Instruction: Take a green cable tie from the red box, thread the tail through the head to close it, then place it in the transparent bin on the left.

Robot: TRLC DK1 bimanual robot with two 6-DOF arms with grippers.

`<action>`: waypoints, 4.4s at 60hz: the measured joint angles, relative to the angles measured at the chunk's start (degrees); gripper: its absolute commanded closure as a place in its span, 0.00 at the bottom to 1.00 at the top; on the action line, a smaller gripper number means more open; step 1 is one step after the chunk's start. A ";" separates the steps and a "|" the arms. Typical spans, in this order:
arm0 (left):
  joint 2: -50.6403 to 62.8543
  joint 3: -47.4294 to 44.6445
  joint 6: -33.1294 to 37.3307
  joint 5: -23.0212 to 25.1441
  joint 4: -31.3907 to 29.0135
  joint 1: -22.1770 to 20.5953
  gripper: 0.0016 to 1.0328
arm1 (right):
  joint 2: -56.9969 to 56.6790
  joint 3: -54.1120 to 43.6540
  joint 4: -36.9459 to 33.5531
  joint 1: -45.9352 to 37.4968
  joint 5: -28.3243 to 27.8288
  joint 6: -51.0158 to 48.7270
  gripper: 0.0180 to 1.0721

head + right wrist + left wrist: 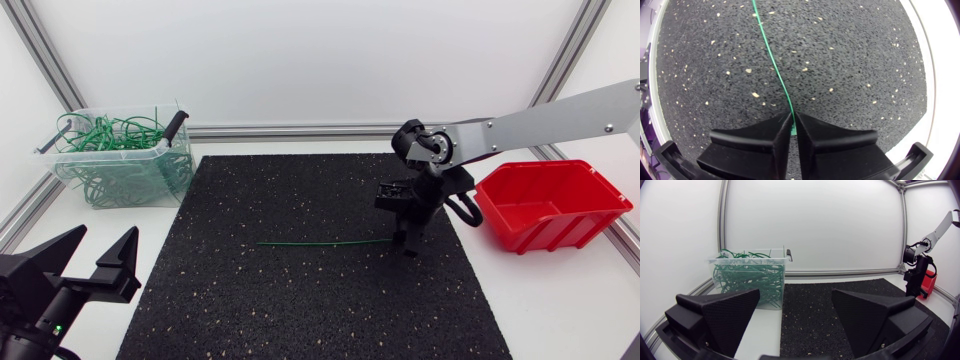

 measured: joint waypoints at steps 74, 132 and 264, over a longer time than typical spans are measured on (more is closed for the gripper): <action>14.78 4.35 -0.04 11.13 -2.32 5.44 0.03 | -39.06 -27.04 29.68 18.91 21.73 -13.33 0.94; 56.26 33.07 -4.55 50.23 -9.64 -2.95 0.03 | -40.87 -34.05 57.75 39.63 33.79 -23.98 0.94; 70.07 45.68 -2.36 61.57 -20.17 -11.96 0.96 | -35.21 -34.91 70.31 40.89 31.26 -26.99 0.94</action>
